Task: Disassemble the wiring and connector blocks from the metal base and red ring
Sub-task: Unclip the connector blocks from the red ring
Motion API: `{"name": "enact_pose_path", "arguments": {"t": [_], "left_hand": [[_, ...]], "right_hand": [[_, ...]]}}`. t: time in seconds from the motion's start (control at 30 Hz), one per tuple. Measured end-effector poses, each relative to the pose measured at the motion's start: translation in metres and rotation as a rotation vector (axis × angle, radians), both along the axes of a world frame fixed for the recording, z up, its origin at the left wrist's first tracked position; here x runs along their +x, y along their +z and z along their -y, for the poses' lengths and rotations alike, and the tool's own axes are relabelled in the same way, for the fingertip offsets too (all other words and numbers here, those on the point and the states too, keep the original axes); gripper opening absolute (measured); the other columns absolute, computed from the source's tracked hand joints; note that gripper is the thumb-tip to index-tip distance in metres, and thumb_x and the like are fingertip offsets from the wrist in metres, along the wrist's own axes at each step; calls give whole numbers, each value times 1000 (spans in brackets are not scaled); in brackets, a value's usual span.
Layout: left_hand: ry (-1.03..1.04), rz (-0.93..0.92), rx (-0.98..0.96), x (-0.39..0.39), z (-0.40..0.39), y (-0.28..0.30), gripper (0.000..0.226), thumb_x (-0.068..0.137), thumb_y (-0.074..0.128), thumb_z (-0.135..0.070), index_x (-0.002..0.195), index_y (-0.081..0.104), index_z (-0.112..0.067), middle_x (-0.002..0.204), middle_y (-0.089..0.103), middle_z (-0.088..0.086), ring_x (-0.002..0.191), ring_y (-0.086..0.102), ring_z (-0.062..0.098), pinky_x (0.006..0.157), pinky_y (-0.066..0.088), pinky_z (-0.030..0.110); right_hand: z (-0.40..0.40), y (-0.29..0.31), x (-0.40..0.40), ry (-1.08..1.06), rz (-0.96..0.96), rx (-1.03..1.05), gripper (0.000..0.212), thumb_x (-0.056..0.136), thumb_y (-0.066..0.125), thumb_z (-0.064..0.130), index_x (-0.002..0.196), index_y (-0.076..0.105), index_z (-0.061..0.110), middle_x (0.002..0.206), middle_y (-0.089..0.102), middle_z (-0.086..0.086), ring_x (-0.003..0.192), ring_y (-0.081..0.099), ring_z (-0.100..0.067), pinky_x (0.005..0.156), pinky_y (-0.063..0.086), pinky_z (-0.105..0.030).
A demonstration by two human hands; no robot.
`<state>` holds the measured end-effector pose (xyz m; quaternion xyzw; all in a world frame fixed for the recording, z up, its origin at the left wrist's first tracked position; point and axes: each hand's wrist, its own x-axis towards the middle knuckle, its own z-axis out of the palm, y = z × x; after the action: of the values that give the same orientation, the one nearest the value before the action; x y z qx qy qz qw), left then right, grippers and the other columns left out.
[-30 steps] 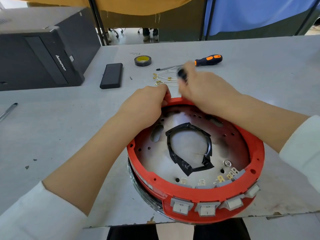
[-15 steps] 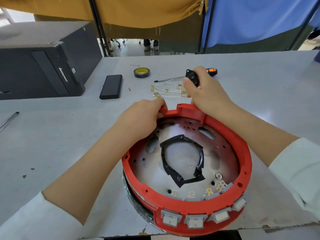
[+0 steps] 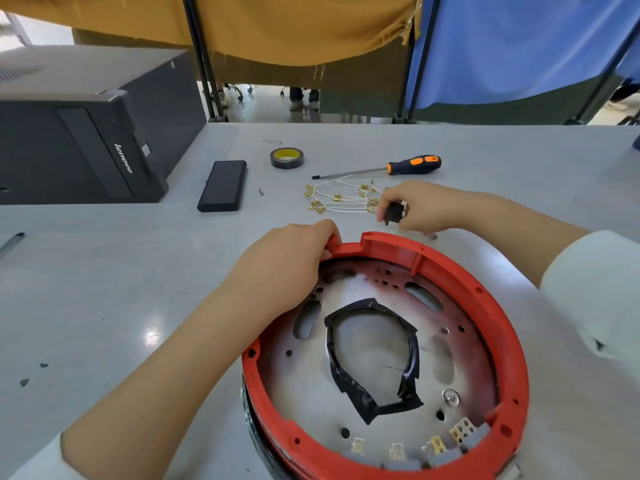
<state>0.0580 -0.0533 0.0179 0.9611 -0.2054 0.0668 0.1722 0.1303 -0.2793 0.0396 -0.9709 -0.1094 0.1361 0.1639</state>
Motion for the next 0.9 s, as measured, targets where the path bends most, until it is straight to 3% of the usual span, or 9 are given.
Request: {"name": "enact_pose_path", "arguments": {"t": [0.13,0.3,0.43,0.57,0.7,0.77,0.83,0.9], "left_hand": [[1,7,-9,0,0,-2,28,92,46,-11,106,50,-35,65,36,-21,68,38,9,53,28,22],[0,12,-23,0,-1,-2,26,92,46,-12,105,51,-35,63,36,-23,65,37,7,59,31,25],[-2,5,-24,-1,0,0,26,93,46,-13,106,51,-35,65,36,-21,72,40,12,64,34,26],[-7,2,-32,-3,0,1,23,94,46,-15,107,51,-35,71,41,-17,74,42,13,65,38,27],[3,-6,-24,-2,0,2,27,93,45,-13,107,50,-35,67,39,-18,73,42,12,64,36,26],[4,-9,-24,-3,0,2,28,93,45,-13,108,50,-36,69,40,-18,73,42,11,64,36,26],[-3,-9,-30,-3,0,1,28,93,45,-13,108,50,-36,75,44,-18,74,42,10,65,37,25],[-4,-8,-34,-1,0,0,29,93,45,-13,109,49,-36,77,45,-17,73,41,9,65,36,24]], "right_hand": [[2,-11,8,31,-91,-46,29,84,57,-3,85,60,26,76,53,1,51,49,-19,42,40,-24],[14,-14,5,-25,-47,70,29,82,69,11,102,56,28,102,55,7,82,62,-29,58,50,-32],[12,-16,2,-16,-15,105,32,80,71,12,104,55,27,97,56,11,81,60,-22,63,55,-37],[-11,-7,9,106,67,75,28,78,72,12,99,58,25,95,58,11,75,60,-14,56,51,-16],[-35,2,25,87,137,197,29,76,77,13,97,59,23,92,65,11,65,65,-10,59,55,-26],[-43,0,30,136,116,113,30,75,77,15,99,60,22,96,66,8,67,65,-13,61,55,-31],[-47,-6,31,164,107,35,32,74,78,15,100,60,21,101,65,4,71,63,-15,59,52,-28],[-49,-11,33,174,112,-11,34,74,76,14,103,59,21,103,64,2,67,54,-5,52,43,-18]]}}
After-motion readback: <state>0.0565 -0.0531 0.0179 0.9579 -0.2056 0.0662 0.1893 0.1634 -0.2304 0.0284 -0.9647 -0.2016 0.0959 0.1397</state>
